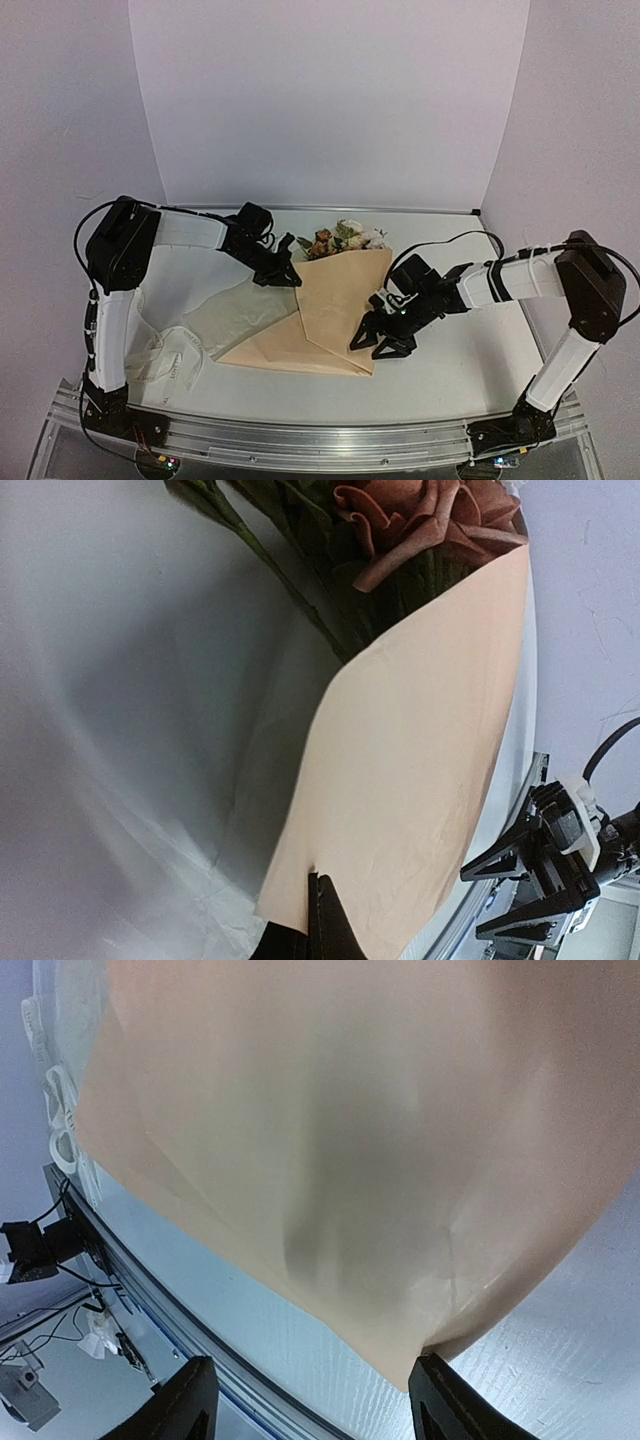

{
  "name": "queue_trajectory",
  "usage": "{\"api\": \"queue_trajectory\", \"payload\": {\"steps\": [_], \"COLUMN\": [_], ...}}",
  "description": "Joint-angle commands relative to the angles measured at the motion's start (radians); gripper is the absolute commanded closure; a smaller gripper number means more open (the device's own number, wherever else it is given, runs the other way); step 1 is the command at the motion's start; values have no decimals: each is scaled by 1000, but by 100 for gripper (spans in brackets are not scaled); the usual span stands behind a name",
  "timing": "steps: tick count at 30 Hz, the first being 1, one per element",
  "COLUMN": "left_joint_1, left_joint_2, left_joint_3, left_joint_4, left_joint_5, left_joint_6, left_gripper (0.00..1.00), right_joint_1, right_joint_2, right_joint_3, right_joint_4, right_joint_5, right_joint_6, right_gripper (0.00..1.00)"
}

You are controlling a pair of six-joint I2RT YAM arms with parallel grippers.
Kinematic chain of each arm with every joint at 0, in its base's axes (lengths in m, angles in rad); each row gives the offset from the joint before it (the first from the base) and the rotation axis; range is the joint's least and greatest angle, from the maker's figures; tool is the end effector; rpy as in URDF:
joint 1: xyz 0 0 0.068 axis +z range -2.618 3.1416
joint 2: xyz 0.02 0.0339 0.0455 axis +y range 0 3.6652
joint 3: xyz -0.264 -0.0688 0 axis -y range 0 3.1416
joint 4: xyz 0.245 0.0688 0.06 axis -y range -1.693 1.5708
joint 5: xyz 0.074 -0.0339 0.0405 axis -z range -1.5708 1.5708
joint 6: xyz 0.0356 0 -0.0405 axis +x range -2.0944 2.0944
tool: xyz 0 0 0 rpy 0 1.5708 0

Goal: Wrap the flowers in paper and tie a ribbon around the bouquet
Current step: Press the fold line on the 2/3-folded wrapping paper.

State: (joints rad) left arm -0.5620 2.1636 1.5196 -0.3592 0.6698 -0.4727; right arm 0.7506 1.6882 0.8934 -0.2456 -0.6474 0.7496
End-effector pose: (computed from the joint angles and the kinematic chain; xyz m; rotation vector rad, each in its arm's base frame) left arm 0.3726 -0.2608 0.1474 0.3975 2.7068 -1.2159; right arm 0.2173 0.2320 0.1545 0.2588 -2.8250 -1.2165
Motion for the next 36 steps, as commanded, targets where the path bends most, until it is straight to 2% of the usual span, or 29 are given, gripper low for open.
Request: {"api": "queue_trajectory", "payload": {"steps": [1, 16, 21, 24, 26, 31, 34, 36], "left_joint_1": [-5, -7, -19, -30, -37, -84, -142, -187], "left_joint_2": [-70, -94, -88, -112, -138, -217, -237, -233], "left_joint_3": [-53, -93, -66, -56, -49, -25, -9, -6], "left_joint_4": [58, 80, 60, 44, 31, -7, -30, -39], "left_joint_5": [-43, -138, -142, -174, -216, -361, -397, -390], "left_joint_6": [-28, -48, -17, 8, 22, 63, 86, 92], "left_gripper": [100, 100, 99, 88, 77, 55, 55, 59], "right_joint_1": [-5, -6, -7, -9, -10, -10, -10, -10], "right_joint_2": [3, 66, 106, 107, 112, 117, 111, 106], "right_joint_3": [-35, -73, -71, -77, -82, -90, -92, -88], "right_joint_4": [91, 206, 211, 204, 195, 181, 170, 156], "right_joint_5": [12, 21, 34, 50, 48, 38, 39, 40], "right_joint_6": [61, 140, 162, 171, 173, 173, 167, 162], "right_gripper": [32, 29, 33, 38, 42, 44, 44, 44]}}
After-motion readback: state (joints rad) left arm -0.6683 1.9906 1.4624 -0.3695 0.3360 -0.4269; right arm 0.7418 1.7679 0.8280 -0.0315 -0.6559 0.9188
